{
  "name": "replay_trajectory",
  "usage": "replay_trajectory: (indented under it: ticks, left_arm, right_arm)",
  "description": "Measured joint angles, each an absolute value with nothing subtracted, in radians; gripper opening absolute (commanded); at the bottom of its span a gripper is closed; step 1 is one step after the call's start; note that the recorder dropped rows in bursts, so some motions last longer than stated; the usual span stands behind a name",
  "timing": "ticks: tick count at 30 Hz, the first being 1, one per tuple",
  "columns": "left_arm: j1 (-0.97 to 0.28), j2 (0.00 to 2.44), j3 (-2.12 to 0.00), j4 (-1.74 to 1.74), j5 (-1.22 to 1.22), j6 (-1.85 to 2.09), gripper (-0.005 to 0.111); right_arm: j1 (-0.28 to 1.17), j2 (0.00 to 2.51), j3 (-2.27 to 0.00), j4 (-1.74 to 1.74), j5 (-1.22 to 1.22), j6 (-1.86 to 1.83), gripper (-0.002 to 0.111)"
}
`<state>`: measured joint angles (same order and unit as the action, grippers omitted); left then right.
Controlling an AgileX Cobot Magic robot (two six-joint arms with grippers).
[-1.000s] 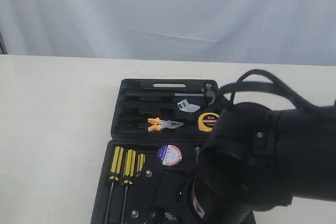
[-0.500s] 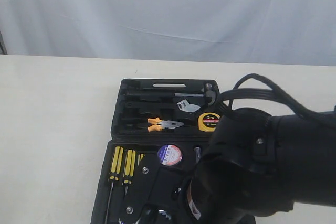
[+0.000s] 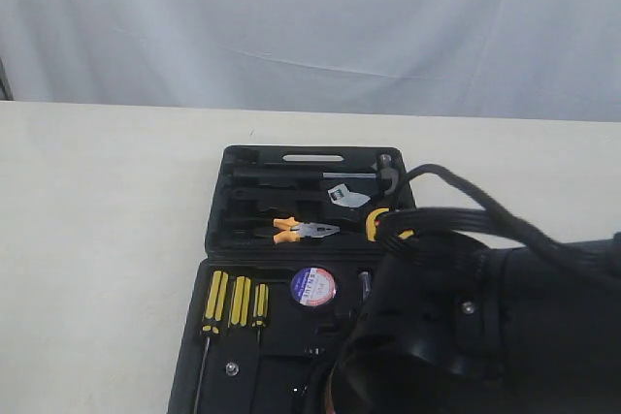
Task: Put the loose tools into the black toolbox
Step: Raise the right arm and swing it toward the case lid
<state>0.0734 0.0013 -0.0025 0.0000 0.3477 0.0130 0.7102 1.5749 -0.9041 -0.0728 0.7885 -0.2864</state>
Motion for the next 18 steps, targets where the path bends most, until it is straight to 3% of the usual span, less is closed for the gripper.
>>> replay_trajectory:
  ticks: [3, 18]
  left_arm:
    - [0.073, 0.001, -0.003, 0.000, 0.348, 0.013, 0.000]
    - [0.073, 0.001, -0.003, 0.000, 0.348, 0.013, 0.000]
  right_arm:
    - [0.710, 1.575, -0.904, -0.073, 0.788, -0.286, 0.055]
    - [0.710, 1.695, -0.904, -0.089, 0.652, -0.288, 0.054]
